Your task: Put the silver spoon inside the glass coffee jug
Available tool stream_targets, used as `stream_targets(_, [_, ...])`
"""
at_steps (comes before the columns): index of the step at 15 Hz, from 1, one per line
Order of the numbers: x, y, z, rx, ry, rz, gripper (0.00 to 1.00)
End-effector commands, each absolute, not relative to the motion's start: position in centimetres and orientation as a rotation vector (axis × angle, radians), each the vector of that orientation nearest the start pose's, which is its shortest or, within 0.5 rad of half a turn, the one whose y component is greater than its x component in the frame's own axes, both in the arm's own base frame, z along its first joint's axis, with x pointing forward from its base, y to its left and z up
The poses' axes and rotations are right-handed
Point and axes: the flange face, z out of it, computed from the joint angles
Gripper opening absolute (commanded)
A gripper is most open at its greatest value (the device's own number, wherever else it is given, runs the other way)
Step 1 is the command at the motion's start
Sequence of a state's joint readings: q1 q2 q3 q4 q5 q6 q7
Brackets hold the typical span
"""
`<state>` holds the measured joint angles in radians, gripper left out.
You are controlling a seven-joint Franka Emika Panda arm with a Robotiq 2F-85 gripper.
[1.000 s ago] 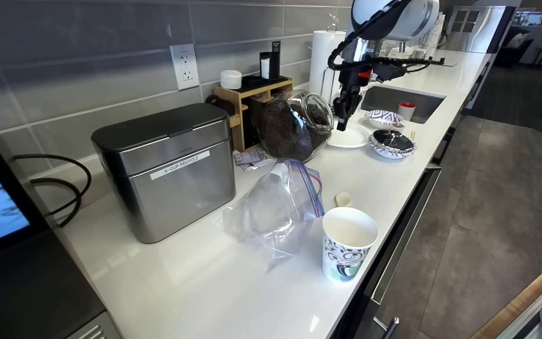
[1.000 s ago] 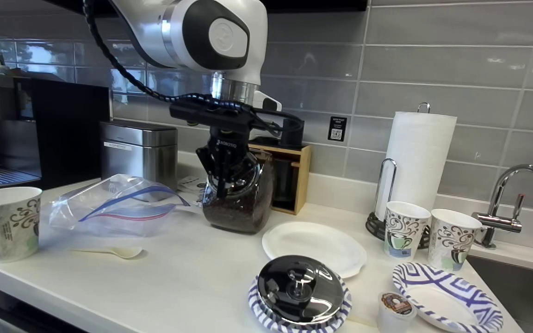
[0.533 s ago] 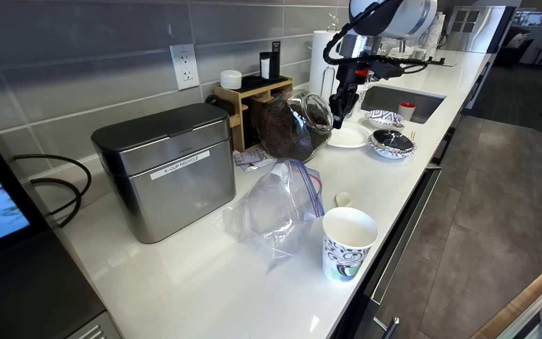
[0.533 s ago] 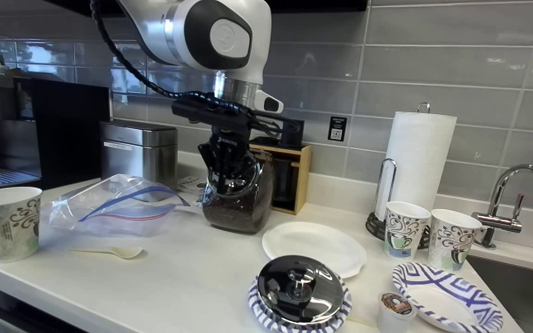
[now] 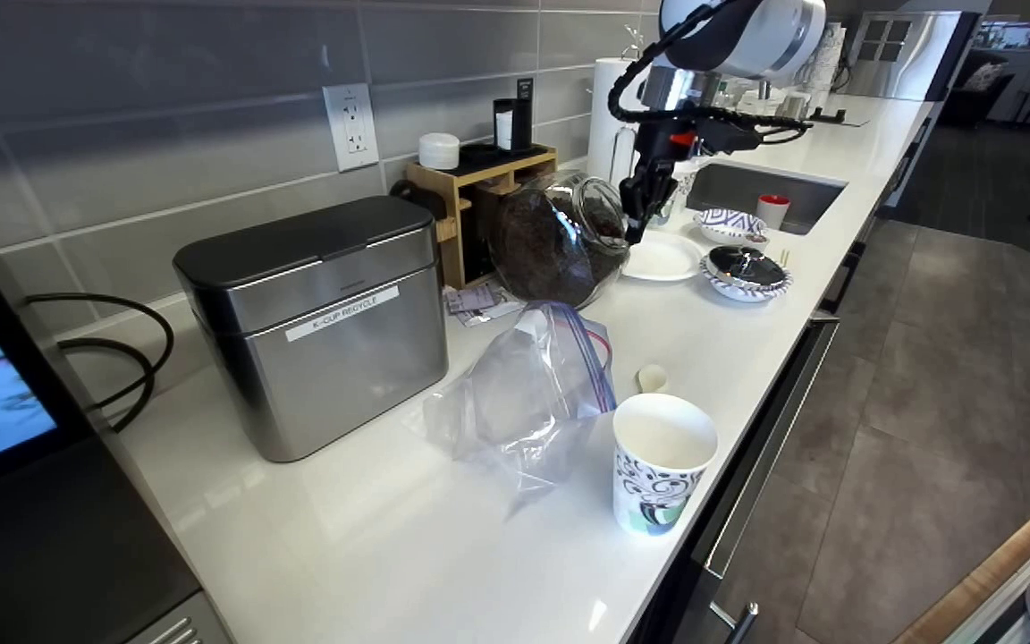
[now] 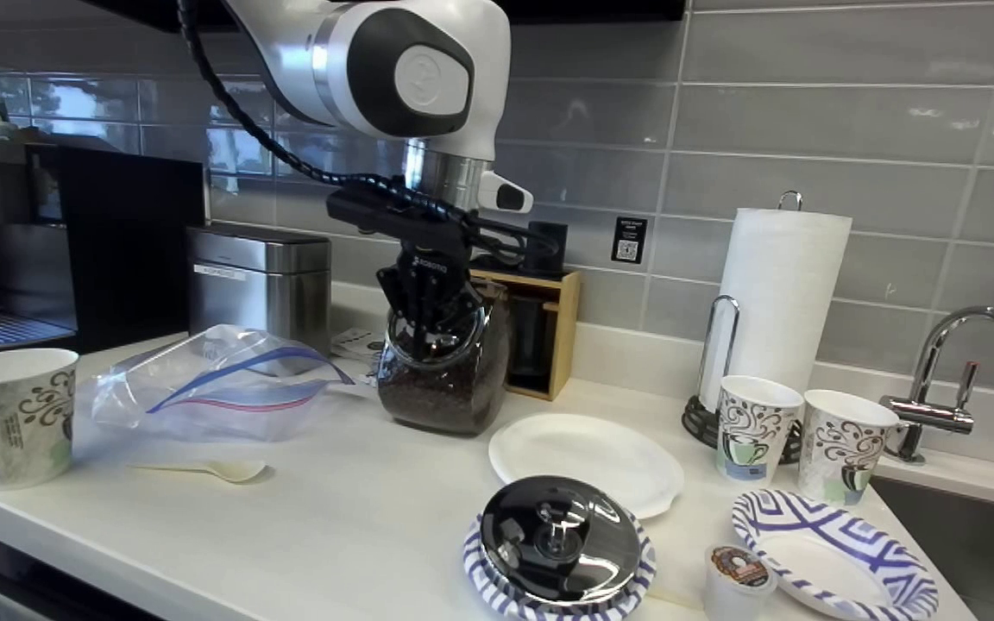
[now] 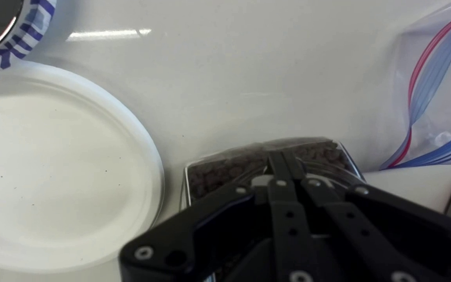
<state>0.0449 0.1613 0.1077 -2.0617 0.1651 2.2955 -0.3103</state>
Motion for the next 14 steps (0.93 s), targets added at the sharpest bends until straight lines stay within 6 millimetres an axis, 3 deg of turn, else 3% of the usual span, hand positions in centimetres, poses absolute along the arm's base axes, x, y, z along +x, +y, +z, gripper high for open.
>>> stream_targets(1, [57.5,8.7,37.1,-2.939,-0.498,-0.168,0.0])
stream_targets(10, [57.0,9.1,35.9,-2.952,-0.612,0.017,0.0])
stream_targets(14, [57.5,9.3,35.3,-2.979,-0.601,-0.008,0.0])
